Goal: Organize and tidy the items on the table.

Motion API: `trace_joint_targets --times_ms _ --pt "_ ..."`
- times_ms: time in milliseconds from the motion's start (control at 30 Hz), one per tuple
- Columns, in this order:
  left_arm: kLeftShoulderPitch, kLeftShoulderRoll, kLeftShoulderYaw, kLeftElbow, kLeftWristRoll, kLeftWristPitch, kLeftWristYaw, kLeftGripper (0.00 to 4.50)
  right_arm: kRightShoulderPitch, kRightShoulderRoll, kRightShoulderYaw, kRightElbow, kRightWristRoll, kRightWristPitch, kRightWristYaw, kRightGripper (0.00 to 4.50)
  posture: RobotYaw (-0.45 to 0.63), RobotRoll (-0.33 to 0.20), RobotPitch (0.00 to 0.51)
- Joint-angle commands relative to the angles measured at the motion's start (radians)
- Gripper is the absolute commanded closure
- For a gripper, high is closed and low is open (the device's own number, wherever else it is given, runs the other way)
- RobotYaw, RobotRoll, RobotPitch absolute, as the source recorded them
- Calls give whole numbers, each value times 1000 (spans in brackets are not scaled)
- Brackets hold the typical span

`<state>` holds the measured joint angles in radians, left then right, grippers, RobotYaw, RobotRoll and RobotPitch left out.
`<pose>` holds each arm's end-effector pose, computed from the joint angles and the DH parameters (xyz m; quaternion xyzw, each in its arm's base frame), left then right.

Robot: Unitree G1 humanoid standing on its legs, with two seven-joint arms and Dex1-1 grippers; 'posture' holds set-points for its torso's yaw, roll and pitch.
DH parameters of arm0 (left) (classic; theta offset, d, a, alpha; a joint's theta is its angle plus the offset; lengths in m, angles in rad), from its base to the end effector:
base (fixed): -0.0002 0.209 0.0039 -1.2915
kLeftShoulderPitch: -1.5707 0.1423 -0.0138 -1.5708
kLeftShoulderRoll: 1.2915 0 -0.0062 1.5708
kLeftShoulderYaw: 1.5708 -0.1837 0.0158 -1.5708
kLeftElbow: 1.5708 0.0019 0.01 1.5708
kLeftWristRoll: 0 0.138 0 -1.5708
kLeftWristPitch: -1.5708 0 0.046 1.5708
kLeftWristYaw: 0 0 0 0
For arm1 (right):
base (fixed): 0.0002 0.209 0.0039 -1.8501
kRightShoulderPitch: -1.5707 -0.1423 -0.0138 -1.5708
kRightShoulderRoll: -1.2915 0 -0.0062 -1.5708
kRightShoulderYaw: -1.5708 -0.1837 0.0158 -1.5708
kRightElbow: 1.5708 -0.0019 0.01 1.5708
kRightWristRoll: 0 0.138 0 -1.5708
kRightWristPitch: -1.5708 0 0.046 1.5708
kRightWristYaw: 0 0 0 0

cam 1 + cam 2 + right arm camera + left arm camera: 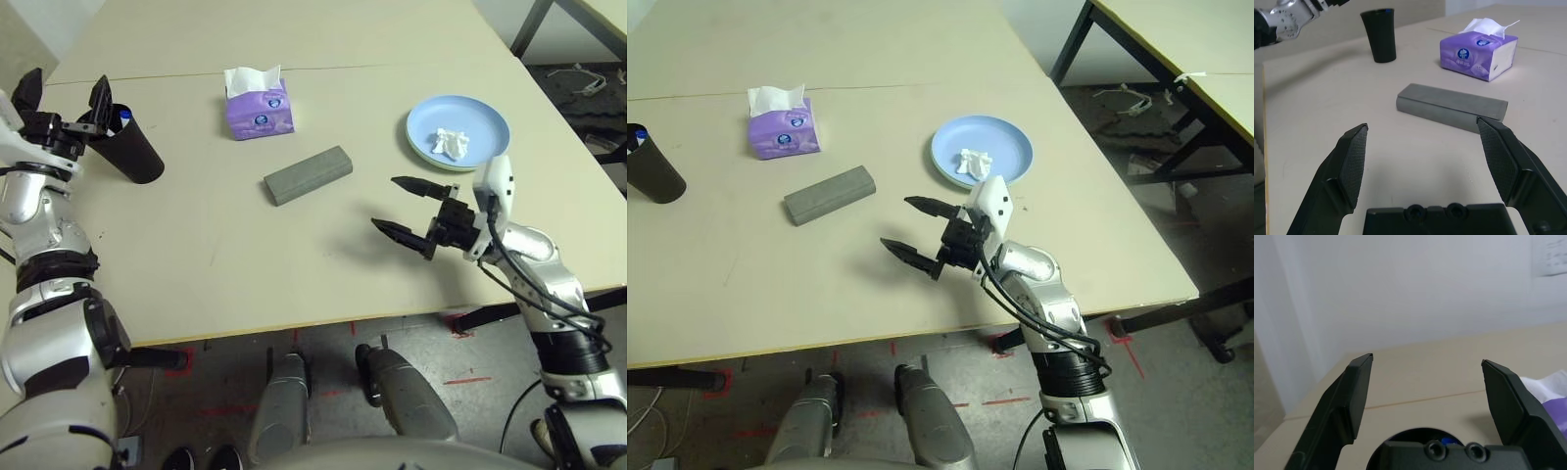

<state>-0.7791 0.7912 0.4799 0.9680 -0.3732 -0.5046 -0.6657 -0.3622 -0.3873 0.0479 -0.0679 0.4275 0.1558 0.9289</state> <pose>0.2633 0.3813 0.2033 0.1222 -0.2883 0.0239 0.9494 0.2618 -0.1842 0.1400 -0.0445 -0.1081 0.5227 0.8445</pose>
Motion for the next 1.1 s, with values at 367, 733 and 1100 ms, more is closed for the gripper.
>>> trace_joint_targets --times_ms 367,733,1100 --pt "657 -16 185 -670 -137 415 52 48 -96 -39 -256 285 -89 -242 -231 0 -147 0 256" --pt "848 -117 243 -787 -105 436 189 48 -65 -71 -312 544 -198 -449 -387 0 -55 0 283" --pt "830 -131 213 -821 -95 467 201 48 4 -106 -353 516 -187 -455 -435 0 -84 0 286"
